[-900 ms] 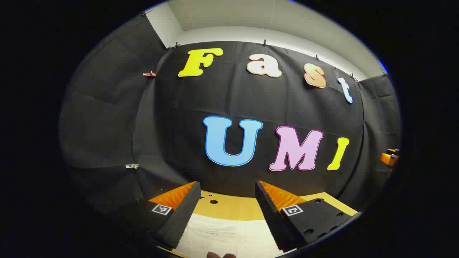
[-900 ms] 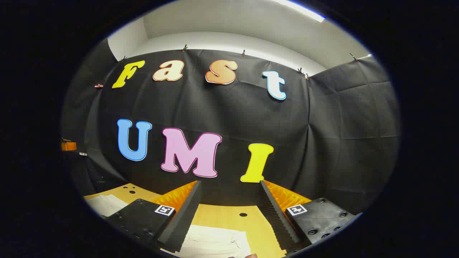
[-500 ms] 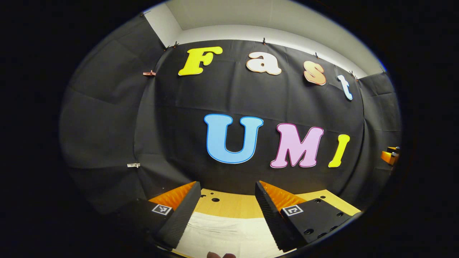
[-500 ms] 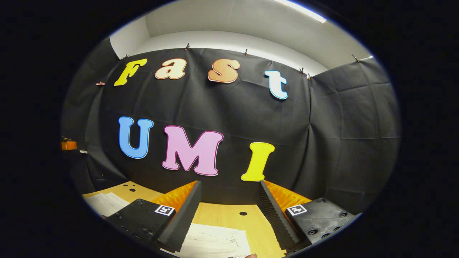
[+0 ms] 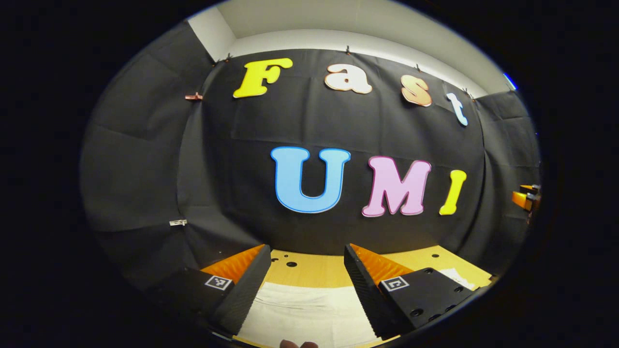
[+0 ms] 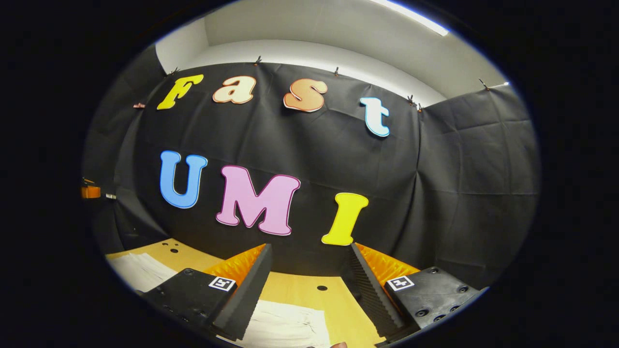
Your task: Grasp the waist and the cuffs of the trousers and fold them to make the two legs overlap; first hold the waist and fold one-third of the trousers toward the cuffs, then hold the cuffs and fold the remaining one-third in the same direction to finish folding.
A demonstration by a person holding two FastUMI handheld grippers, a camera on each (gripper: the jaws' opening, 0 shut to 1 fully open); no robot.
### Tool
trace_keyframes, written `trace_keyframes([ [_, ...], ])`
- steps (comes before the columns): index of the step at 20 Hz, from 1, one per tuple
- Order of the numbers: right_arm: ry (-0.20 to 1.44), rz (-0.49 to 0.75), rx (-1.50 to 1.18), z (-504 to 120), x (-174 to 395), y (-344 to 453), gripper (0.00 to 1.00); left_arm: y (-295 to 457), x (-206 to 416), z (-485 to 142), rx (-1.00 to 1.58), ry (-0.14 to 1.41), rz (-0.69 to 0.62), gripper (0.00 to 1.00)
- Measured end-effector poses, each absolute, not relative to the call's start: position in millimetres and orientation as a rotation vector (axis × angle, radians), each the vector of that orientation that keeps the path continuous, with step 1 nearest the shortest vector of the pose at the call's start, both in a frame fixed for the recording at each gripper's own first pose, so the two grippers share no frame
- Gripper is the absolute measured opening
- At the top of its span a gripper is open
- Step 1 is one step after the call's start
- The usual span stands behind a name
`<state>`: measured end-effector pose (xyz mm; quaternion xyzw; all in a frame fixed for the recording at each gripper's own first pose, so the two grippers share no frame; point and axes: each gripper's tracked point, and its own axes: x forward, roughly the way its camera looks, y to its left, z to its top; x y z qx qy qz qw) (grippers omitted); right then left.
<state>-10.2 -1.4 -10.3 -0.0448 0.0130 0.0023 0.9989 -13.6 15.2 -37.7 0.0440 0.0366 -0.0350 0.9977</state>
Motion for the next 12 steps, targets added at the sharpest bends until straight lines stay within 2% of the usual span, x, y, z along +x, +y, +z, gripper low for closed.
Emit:
trace_keyframes([
  [6, 0.166, 0.022, -0.296, -71, -33, -21, 0.97, 56, -31, -109, 0.439, 0.204, -0.155, 0.95],
  [9, 0.251, 0.040, -0.400, -107, -45, -27, 0.97, 71, -45, -170, 0.639, 0.315, -0.258, 0.96],
  [12, 0.320, 0.037, -0.459, -140, -61, -36, 0.97, 92, -75, -248, 0.729, 0.451, -0.328, 0.96],
])
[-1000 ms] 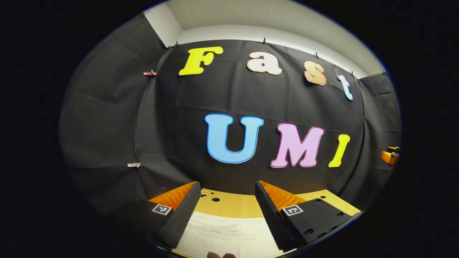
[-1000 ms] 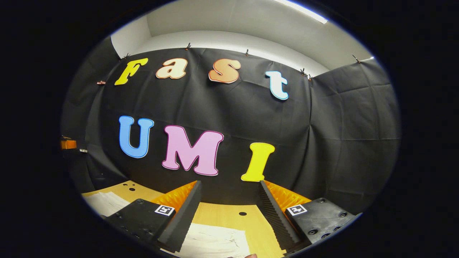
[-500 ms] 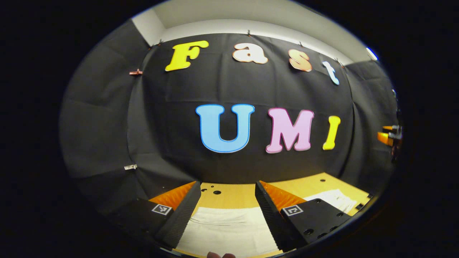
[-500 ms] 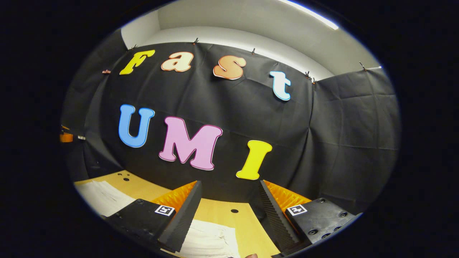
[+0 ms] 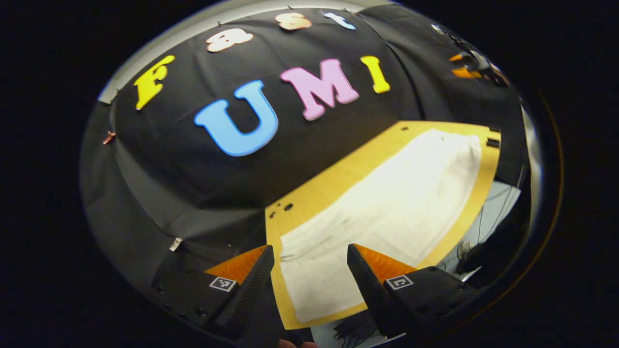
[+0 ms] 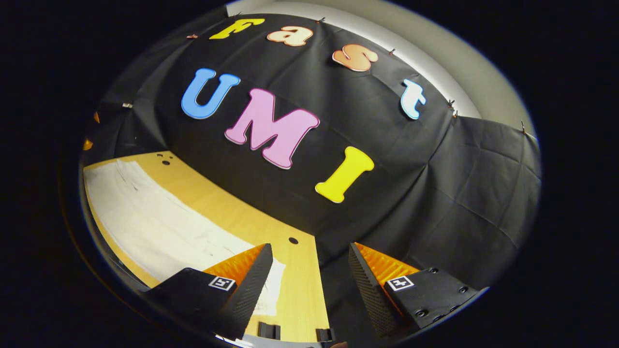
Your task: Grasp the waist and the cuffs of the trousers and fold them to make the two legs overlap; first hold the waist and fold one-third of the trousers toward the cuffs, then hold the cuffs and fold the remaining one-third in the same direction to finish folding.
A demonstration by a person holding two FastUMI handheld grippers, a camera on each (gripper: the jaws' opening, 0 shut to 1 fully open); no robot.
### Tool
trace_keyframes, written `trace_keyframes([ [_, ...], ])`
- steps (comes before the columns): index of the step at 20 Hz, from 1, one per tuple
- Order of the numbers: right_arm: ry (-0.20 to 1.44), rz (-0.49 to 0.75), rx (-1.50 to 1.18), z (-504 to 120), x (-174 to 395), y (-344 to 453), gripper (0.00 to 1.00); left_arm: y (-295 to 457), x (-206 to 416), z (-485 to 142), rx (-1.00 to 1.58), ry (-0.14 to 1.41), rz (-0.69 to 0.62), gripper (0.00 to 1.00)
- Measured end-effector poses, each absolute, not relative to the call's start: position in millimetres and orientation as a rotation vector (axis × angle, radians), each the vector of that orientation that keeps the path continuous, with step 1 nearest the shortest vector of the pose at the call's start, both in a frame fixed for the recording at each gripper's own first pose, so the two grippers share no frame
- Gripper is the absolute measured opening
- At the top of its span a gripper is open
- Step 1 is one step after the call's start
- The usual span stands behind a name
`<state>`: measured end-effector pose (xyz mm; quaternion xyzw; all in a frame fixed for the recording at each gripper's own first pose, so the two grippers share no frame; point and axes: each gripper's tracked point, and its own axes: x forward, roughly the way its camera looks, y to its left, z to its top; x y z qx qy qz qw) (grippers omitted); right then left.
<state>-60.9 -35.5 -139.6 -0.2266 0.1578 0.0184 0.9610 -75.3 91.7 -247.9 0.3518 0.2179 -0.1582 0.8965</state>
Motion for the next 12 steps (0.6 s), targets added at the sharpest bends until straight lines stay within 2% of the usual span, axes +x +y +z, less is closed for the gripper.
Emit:
trace_keyframes([
  [3, 0.374, 0.038, -0.504, -164, -72, -42, 0.97, 128, -88, -303, 0.870, 0.585, -0.350, 0.96],
  [9, 0.490, 0.007, -0.511, -208, -95, -55, 0.97, 146, -106, -386, 1.049, 0.769, -0.545, 0.96],
  [12, 0.527, 0.001, -0.511, -221, -98, -56, 0.97, 157, -99, -408, 1.085, 0.832, -0.581, 0.94],
])
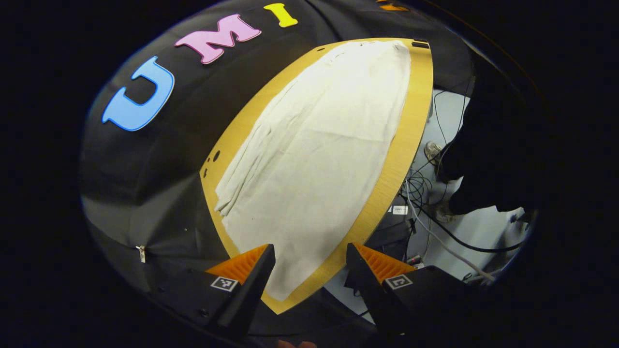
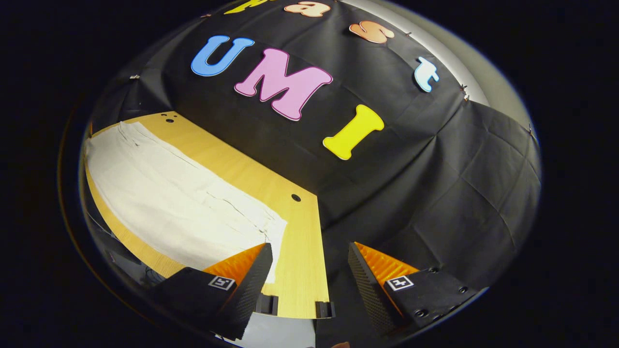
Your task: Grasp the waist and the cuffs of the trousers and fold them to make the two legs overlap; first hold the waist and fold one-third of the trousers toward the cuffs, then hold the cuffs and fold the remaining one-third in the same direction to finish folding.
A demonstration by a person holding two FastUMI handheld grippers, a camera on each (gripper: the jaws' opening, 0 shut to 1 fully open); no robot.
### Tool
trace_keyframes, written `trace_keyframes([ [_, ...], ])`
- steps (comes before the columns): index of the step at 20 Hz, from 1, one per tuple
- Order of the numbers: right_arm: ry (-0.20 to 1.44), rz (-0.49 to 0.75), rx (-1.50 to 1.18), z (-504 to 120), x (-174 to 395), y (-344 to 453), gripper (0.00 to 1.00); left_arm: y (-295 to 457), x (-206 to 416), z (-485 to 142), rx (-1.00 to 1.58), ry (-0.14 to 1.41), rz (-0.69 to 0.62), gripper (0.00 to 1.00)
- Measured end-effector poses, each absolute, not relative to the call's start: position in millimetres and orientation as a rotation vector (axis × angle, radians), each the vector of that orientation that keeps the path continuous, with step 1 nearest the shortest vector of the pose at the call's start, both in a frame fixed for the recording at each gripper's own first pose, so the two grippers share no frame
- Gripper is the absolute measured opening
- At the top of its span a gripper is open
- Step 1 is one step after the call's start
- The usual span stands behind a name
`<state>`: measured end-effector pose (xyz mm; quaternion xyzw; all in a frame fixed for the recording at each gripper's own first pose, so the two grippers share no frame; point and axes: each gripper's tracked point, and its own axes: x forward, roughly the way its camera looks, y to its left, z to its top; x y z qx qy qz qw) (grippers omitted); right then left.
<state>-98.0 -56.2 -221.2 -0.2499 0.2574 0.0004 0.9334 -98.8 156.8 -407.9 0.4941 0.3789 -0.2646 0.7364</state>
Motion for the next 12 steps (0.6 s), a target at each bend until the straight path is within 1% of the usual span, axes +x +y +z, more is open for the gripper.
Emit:
trace_keyframes([
  [5, 0.572, -0.002, -0.525, -240, -95, -59, 0.97, 163, -86, -423, 1.194, 0.862, -0.612, 0.94],
  [8, 0.602, -0.002, -0.540, -254, -100, -61, 0.97, 160, -65, -427, 1.221, 0.864, -0.628, 0.90],
  [11, 0.645, 0.014, -0.556, -274, -110, -65, 0.97, 158, -41, -433, 1.243, 0.889, -0.634, 0.90],
  [12, 0.657, 0.021, -0.568, -279, -111, -67, 0.97, 158, -34, -436, 1.254, 0.914, -0.636, 0.85],
])
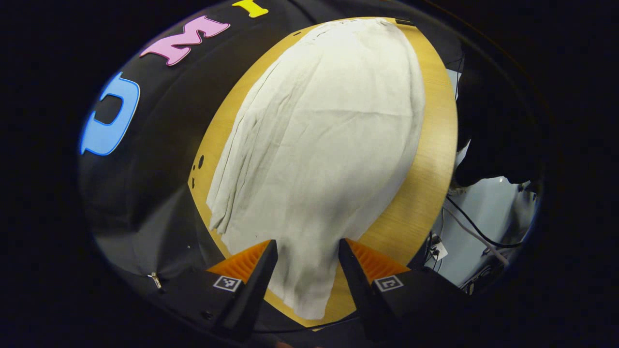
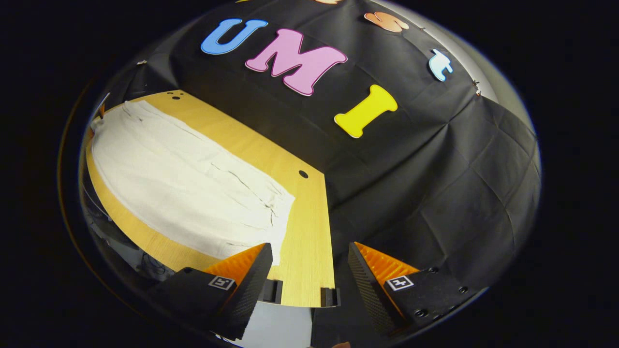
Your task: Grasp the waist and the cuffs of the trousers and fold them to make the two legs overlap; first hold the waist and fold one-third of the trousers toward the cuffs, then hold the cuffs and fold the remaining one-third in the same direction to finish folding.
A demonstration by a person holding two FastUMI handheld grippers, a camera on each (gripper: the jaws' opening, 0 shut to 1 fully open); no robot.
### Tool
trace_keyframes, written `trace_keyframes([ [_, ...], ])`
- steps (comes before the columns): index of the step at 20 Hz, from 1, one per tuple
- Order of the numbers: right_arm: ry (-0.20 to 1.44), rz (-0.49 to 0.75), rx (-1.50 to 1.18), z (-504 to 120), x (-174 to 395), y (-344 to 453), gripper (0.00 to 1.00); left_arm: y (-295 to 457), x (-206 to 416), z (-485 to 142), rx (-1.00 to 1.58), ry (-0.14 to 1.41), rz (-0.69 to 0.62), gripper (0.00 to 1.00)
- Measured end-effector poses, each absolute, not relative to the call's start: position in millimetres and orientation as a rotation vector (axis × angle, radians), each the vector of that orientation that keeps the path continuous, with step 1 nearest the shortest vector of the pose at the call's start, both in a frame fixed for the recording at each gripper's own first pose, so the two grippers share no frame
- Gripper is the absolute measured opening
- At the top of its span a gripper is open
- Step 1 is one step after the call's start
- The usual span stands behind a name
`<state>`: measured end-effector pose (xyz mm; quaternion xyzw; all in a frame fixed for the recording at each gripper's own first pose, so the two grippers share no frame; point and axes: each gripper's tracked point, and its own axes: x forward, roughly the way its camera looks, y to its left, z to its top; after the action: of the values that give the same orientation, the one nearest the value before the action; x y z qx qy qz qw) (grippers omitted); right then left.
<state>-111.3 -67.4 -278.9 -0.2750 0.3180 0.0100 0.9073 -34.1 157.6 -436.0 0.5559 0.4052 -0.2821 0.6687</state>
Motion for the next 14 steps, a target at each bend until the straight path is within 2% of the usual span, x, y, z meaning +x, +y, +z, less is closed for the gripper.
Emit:
trace_keyframes([
  [1, 0.665, 0.027, -0.582, -284, -112, -71, 0.97, 159, -25, -439, 1.274, 0.927, -0.637, 0.84],
  [2, 0.674, 0.037, -0.599, -288, -113, -74, 0.97, 157, -16, -440, 1.299, 0.927, -0.639, 0.70],
  [3, 0.679, 0.048, -0.616, -292, -113, -78, 0.97, 156, -8, -445, 1.322, 0.941, -0.649, 0.65],
  [4, 0.681, 0.064, -0.637, -297, -113, -80, 0.97, 155, -1, -449, 1.354, 0.946, -0.658, 0.51],
  [5, 0.684, 0.081, -0.660, -300, -112, -82, 0.97, 155, 4, -452, 1.389, 0.956, -0.665, 0.44],
  [6, 0.690, 0.106, -0.690, -308, -111, -84, 0.97, 155, 10, -454, 1.426, 0.956, -0.667, 0.19],
  [7, 0.693, 0.137, -0.719, -312, -111, -84, 0.97, 154, 12, -453, 1.452, 0.962, -0.666, 0.13],
  [10, 0.702, 0.257, -0.822, -329, -111, -85, 0.97, 154, 13, -455, 1.416, 1.047, -0.672, 0.06],
  [14, 0.700, 0.423, -0.970, -363, -108, -73, 0.97, 149, 15, -452, 1.379, 1.115, -0.661, 0.06],
])
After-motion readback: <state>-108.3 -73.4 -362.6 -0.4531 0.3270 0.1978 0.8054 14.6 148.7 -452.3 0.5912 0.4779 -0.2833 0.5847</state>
